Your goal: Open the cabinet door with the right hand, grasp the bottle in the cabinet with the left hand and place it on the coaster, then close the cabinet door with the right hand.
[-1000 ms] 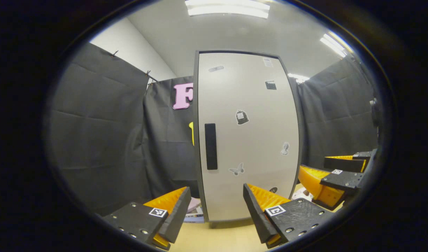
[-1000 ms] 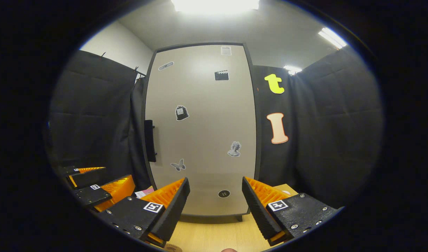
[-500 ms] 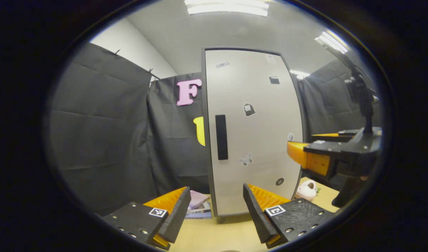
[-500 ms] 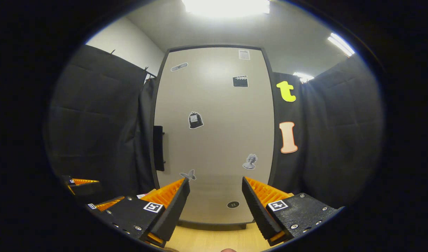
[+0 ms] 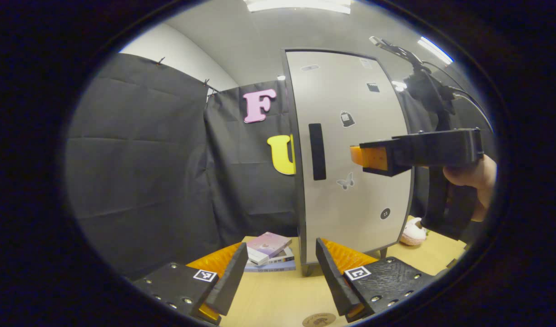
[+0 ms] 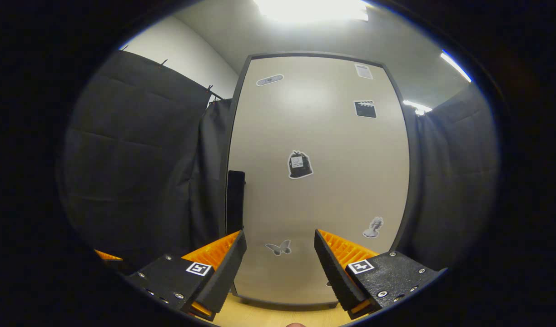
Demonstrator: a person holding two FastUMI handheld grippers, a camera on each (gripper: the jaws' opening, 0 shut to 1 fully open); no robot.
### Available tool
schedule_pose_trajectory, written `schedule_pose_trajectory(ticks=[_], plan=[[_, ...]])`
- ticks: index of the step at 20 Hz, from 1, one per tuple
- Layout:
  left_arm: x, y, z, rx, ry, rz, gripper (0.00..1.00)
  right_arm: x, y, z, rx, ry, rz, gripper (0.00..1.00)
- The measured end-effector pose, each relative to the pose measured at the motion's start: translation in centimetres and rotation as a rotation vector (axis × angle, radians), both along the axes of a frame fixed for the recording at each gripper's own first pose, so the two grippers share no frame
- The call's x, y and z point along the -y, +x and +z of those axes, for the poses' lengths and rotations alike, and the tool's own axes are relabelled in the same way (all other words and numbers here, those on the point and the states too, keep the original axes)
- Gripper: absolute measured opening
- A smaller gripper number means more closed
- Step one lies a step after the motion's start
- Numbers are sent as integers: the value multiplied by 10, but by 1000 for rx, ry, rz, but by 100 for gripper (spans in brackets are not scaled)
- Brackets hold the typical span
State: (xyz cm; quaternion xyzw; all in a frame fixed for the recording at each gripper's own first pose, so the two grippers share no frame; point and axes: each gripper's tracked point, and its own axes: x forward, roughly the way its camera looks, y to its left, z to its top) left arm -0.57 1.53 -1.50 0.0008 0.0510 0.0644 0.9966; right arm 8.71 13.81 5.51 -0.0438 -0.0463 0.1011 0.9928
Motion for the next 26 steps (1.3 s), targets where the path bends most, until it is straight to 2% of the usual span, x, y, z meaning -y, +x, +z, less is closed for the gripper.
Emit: schedule_pose_trajectory(ticks=[1, 2, 3, 4, 7, 8, 10, 11, 12, 13, 14, 16, 17, 18, 21, 22, 24, 25, 26], plan=[[0, 1, 3, 7, -1, 4, 90, -11, 5, 5, 7, 1, 18, 93], [0, 1, 7, 17, 2, 11, 86, -19, 12, 8, 13, -2, 28, 93], [-1, 1, 11, 27, 10, 21, 91, -25, 19, 10, 15, -9, 24, 94], [-2, 1, 14, 38, 20, 28, 86, -32, 26, 10, 11, -13, 28, 95], [-7, 2, 19, 51, 44, 71, 90, -60, 43, 7, -1, -5, 74, 96], [-10, 3, 19, 54, 45, 90, 86, -65, 48, 6, -2, -11, 78, 95], [-13, 6, 17, 56, 34, 116, 86, -74, 59, -2, -20, -16, 76, 95], [-15, 5, 17, 58, 31, 135, 91, -78, 63, -7, -41, -10, 83, 95], [-16, 5, 22, 72, 29, 149, 86, -78, 69, -12, -61, 10, 84, 95], [-17, 5, 25, 94, 32, 161, 91, -80, 72, -17, -93, 35, 91, 92], [-17, 6, 31, 125, 42, 166, 86, -83, 76, -22, -125, 54, 92, 87], [-24, 2, 45, 181, 75, 178, 86, -79, 83, -26, -150, 61, 60, 64], [-25, -5, 50, 200, 90, 176, 86, -76, 73, -21, -153, 68, 47, 36], [-25, -8, 53, 213, 102, 174, 91, -78, 81, -25, -155, 50, 44, 35], [-11, -10, 53, 227, 56, 140, 91, -78, 79, -26, -154, 21, 48, 28], [-3, -6, 50, 221, 26, 110, 86, -78, 79, -26, -155, 20, 63, 27], [3, 5, 43, 201, -4, 61, 86, -76, 77, -26, -148, 30, 89, 26], [1, 5, 40, 190, -6, 48, 81, -76, 75, -25, -144, 21, 94, 24], [1, 5, 40, 186, -8, 40, 81, -76, 73, -26, -143, 11, 98, 24]])
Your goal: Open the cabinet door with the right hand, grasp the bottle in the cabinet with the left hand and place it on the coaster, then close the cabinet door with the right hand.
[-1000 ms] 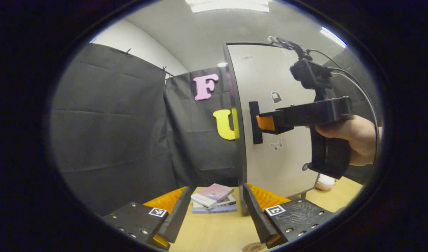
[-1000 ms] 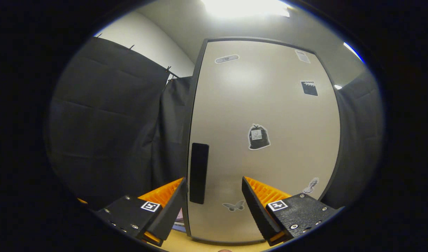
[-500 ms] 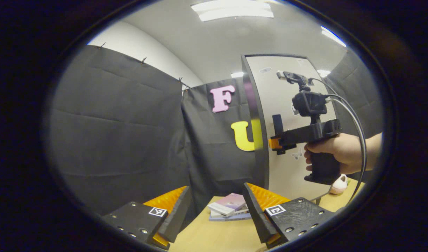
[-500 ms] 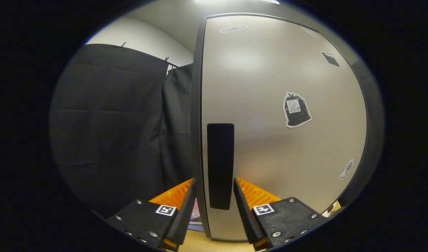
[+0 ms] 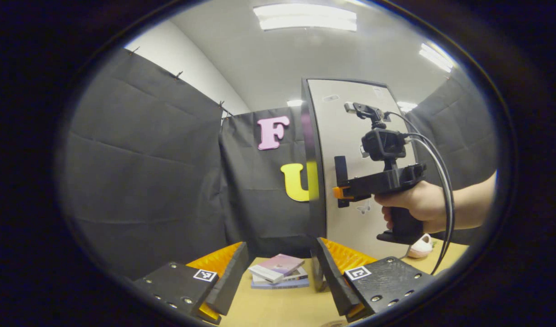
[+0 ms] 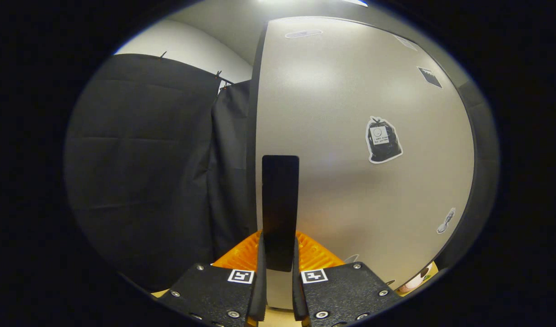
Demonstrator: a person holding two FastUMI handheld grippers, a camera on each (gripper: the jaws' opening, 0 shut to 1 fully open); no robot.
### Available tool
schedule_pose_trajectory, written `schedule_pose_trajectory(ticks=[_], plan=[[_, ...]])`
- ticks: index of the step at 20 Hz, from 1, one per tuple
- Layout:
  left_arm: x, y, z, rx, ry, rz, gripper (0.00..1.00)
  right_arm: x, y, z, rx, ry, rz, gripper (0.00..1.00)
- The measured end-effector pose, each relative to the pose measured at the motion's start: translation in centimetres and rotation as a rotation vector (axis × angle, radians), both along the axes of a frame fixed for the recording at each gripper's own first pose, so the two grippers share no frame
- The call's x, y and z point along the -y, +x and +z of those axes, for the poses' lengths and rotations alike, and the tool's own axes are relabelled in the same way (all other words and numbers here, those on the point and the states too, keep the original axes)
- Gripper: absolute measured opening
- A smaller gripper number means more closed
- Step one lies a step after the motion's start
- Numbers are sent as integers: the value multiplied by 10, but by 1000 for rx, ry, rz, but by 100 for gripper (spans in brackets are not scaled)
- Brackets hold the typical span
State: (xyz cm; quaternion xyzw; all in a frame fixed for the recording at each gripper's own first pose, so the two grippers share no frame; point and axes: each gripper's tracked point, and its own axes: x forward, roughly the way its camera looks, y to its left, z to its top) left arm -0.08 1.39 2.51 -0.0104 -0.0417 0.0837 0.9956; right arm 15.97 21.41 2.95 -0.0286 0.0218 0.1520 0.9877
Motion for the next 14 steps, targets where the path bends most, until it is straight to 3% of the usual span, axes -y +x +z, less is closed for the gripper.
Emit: schedule_pose_trajectory(ticks=[1, 3, 4, 9, 10, 13, 14], plan=[[5, 2, -1, -3, -4, -20, 86, 0, -3, 0, -1, 3, 6, 24], [7, 2, -3, -2, -14, -48, 81, -1, -13, 1, -8, 36, 26, 23], [8, 2, -3, 1, -19, -56, 91, -1, -17, 2, -6, 34, 36, 23], [14, 5, 1, 8, -24, -105, 91, 4, -32, 2, -8, 25, 94, 22], [14, 4, 3, 10, -45, -114, 86, 5, -30, 1, -20, 36, 107, 22], [14, 10, 3, 17, -58, -130, 86, 7, -29, -1, -36, 32, 129, 22], [17, 11, 3, 14, -40, -147, 91, 7, -30, -2, -39, 24, 136, 22]])
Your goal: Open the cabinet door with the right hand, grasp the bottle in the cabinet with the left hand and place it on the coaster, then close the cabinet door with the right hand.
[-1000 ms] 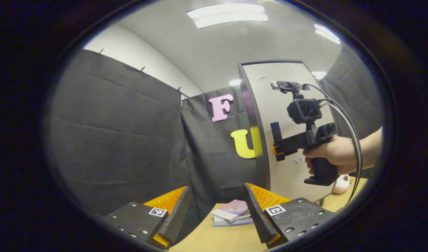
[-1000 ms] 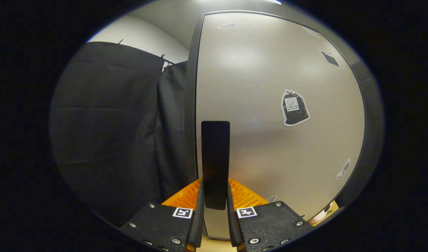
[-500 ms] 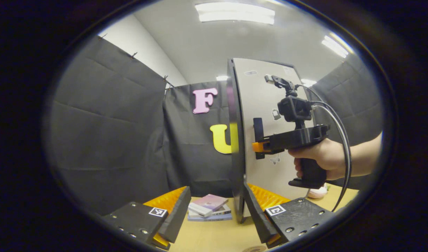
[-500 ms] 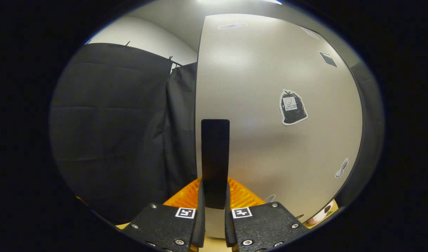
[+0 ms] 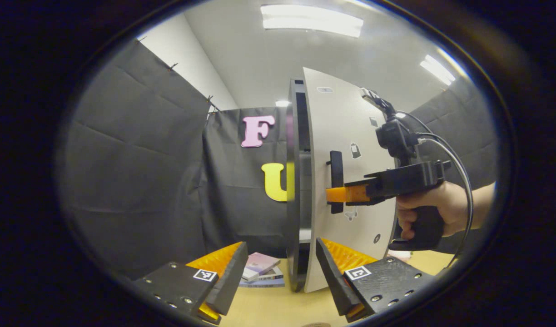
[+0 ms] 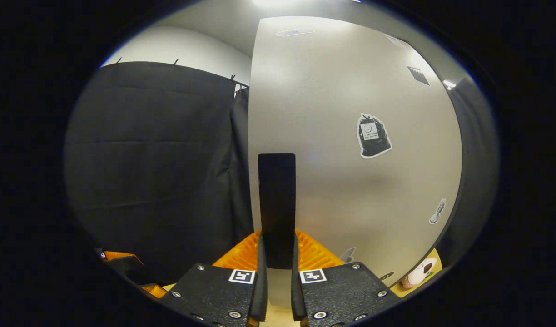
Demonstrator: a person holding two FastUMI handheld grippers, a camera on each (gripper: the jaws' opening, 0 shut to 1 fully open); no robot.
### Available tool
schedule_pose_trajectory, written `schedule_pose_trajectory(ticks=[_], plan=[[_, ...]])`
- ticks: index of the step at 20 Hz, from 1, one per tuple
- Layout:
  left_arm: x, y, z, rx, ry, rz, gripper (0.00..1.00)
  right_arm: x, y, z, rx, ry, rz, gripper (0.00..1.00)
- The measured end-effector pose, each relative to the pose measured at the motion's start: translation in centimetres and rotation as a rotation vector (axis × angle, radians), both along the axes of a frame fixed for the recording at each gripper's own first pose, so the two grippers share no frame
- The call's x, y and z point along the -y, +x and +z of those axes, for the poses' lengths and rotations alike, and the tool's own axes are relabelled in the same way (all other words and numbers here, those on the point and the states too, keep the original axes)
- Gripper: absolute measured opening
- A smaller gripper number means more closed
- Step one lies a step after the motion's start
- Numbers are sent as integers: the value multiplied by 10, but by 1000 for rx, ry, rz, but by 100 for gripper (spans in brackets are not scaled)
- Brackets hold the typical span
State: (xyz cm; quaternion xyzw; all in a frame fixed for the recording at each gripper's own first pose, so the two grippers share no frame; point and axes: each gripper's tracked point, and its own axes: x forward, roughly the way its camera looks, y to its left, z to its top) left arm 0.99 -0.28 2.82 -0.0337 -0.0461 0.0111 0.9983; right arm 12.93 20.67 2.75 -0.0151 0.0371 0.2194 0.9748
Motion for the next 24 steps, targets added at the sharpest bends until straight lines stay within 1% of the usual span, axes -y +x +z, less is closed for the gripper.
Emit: schedule_pose_trajectory(ticks=[2, 3, 4, 5, 6, 9, 11, 13, 14, 15, 16, 19, 20, 21, 22, 23, 24], plan=[[3, -8, 8, 10, 31, -22, 91, 2, -3, -1, -6, -2, 19, 22], [4, -8, 14, 18, 41, -23, 86, 3, -4, -1, -10, 0, 31, 22], [7, -6, 18, 21, 46, -18, 91, 5, -5, -1, -12, 1, 42, 22], [17, -4, 20, 18, 46, -16, 91, 7, -8, -1, -10, 2, 52, 22], [26, -2, 21, 10, 41, -13, 86, 8, -10, -2, -7, 3, 61, 22], [27, 14, 12, -35, 16, 2, 86, 16, -19, -1, -8, 15, 82, 22], [37, 21, 14, -45, -5, -3, 86, 19, -24, -1, -7, 16, 91, 22], [46, 26, 19, -65, 11, 0, 86, 24, -27, -1, -14, 5, 101, 23], [52, 26, 24, -70, 18, 1, 86, 27, -29, -2, -20, 5, 105, 22], [61, 20, 29, -70, 22, 5, 91, 29, -33, -1, -26, 6, 107, 22], [69, 10, 35, -63, 29, 6, 91, 32, -33, -1, -31, 4, 105, 22], [89, 1, 38, -66, 55, 12, 91, 41, -37, -1, -36, 3, 93, 22], [95, 1, 37, -75, 58, 10, 86, 44, -37, -2, -37, 4, 90, 22], [100, 5, 38, -79, 58, 4, 86, 48, -39, -2, -39, 5, 86, 22], [105, 6, 41, -79, 61, -1, 91, 51, -41, -1, -43, 6, 80, 22], [111, 5, 44, -78, 67, -3, 91, 55, -43, -1, -49, 7, 73, 22], [118, 5, 47, -76, 72, -8, 86, 59, -46, 0, -54, 5, 62, 22]])
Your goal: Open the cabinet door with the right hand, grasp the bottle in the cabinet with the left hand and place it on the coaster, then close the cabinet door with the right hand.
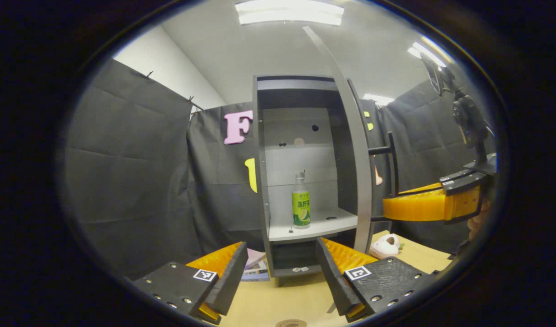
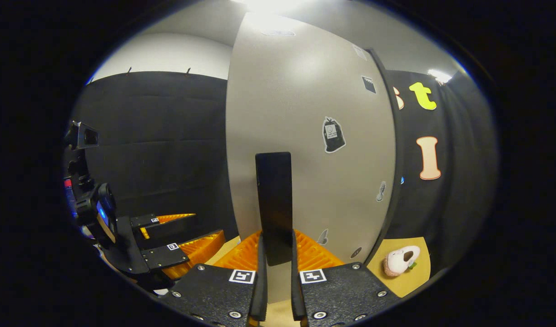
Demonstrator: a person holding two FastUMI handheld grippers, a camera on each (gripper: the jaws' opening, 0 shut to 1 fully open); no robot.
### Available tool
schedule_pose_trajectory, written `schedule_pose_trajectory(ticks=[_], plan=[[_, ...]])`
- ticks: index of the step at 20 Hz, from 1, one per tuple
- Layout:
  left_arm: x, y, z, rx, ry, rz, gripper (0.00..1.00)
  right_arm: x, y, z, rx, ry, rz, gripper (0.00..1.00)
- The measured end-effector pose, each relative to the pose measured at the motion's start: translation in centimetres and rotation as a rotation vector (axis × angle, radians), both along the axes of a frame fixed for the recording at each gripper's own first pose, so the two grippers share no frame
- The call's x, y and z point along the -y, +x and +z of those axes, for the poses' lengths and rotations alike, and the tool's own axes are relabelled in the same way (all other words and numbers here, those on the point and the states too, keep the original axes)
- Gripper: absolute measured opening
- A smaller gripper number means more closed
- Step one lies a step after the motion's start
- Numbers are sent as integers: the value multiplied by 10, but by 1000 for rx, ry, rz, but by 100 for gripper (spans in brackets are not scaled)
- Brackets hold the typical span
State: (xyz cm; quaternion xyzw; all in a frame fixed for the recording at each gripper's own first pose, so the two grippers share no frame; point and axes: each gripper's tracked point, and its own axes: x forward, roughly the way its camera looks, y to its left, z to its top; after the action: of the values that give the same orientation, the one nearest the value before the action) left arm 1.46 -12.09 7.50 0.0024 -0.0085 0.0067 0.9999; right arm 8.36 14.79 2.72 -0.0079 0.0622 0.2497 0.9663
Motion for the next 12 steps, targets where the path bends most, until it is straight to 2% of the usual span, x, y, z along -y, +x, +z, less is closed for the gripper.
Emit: schedule_pose_trajectory(ticks=[2, 3, 4, 5, 6, 7, 8, 9, 10, 11, 12], plan=[[17, 0, 4, 1, 6, -18, 86, 7, -3, 1, -16, -6, -31, 22], [28, 0, 4, -1, 9, -28, 91, 10, -3, 1, -27, -1, -49, 21], [34, 4, 4, -3, 11, -39, 86, 12, -4, 1, -36, 10, -67, 22], [46, 6, 3, -9, 13, -54, 86, 15, -5, 1, -45, 27, -87, 21], [55, 9, 2, -15, 17, -64, 91, 16, -6, 0, -49, 40, -105, 20], [64, 10, 4, -14, 18, -77, 91, 18, -4, 1, -45, 40, -124, 19], [73, 7, 7, -10, 18, -86, 86, 21, -4, 2, -31, 28, -141, 17], [81, 8, 10, -6, 17, -98, 91, 23, -4, 2, -10, 9, -159, 16], [90, 9, 11, -5, 17, -111, 86, 26, -2, 1, 7, -15, -180, 16], [98, 10, 10, -6, 20, -118, 86, 29, 1, -1, 22, -37, -205, 16], [105, 13, 8, -11, 21, -123, 91, 32, 3, -1, 34, -56, -229, 16]])
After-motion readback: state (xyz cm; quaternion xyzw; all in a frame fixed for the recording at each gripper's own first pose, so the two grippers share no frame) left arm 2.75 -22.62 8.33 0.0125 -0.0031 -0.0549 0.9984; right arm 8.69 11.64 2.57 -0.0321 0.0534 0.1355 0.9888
